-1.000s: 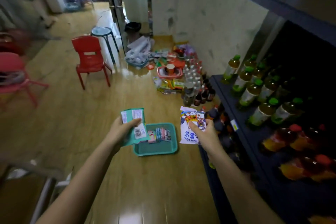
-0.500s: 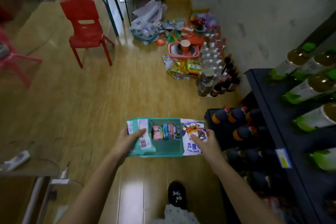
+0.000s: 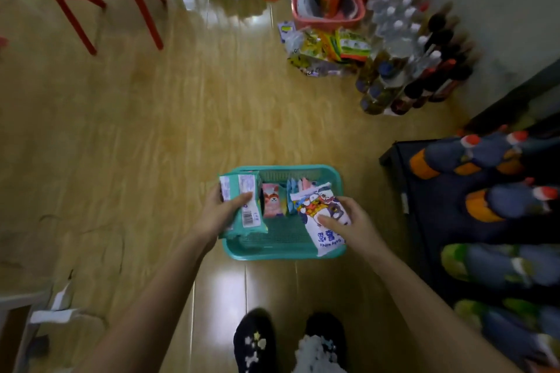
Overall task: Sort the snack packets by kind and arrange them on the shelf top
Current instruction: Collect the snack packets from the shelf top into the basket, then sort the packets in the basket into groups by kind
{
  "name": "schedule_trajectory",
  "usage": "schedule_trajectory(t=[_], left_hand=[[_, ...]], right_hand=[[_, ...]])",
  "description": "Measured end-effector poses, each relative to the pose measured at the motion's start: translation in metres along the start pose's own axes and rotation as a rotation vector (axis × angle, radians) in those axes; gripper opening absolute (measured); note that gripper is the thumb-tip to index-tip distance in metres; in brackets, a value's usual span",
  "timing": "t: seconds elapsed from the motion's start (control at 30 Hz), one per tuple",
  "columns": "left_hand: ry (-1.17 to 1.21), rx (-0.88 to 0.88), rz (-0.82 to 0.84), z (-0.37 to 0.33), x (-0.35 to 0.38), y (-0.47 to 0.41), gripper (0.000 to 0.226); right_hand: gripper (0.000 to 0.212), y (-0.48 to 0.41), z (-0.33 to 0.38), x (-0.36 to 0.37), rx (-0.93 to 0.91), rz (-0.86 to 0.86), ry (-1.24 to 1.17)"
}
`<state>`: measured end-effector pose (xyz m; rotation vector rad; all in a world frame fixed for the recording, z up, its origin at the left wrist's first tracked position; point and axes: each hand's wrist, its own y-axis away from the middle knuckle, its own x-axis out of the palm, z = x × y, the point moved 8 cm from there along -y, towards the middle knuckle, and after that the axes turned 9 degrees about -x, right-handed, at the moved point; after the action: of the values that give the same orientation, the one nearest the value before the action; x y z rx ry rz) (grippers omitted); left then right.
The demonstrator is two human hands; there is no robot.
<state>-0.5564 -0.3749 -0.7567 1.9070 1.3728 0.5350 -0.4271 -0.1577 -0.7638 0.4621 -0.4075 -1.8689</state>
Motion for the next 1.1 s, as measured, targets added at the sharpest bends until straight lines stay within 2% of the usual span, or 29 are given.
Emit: schedule_trajectory(t=[0.13, 0.33, 0.47, 0.6, 0.73, 0.83, 0.9, 1.0, 1.1], left_hand=[[-0.02, 0.04, -0.015, 0.044, -0.01, -0.087, 0.037], [-0.08, 0.134, 0.033, 0.095, -0.006, -0.188, 0.034], [-0.064, 0.163, 0.085, 0.123, 0.001, -0.233, 0.035], [0.001, 0.089, 0.12, 0.147, 0.001, -0.257, 0.031], [0.052, 0.091, 0.087, 0.15, -0.009, -0.264, 0.025], [0.082, 0.177, 0.07, 0.147, -0.008, -0.259, 0.026], [0.041, 0.236, 0.058, 0.147, -0.002, -0.256, 0.029], [-0.049, 0.243, 0.092, 0.161, 0.012, -0.252, 0.036], [-0.251, 0.344, 0.038, 0.168, 0.02, -0.241, 0.039]], right_hand=[[0.032, -0.075, -0.087, 0.036, -0.032, 0.153, 0.087], [0.041, -0.161, -0.206, 0.099, -0.05, 0.377, 0.204], [0.024, -0.207, -0.258, 0.132, -0.13, 0.425, 0.321], [0.028, -0.233, -0.288, 0.153, -0.11, 0.528, 0.352], [0.031, -0.238, -0.281, 0.156, -0.185, 0.637, 0.535], [0.028, -0.232, -0.293, 0.164, -0.197, 0.616, 0.518], [0.033, -0.231, -0.302, 0.169, -0.236, 0.501, 0.527], [0.043, -0.233, -0.302, 0.175, -0.373, 0.392, 0.837], [0.043, -0.227, -0.29, 0.176, -0.471, 0.429, 0.98]])
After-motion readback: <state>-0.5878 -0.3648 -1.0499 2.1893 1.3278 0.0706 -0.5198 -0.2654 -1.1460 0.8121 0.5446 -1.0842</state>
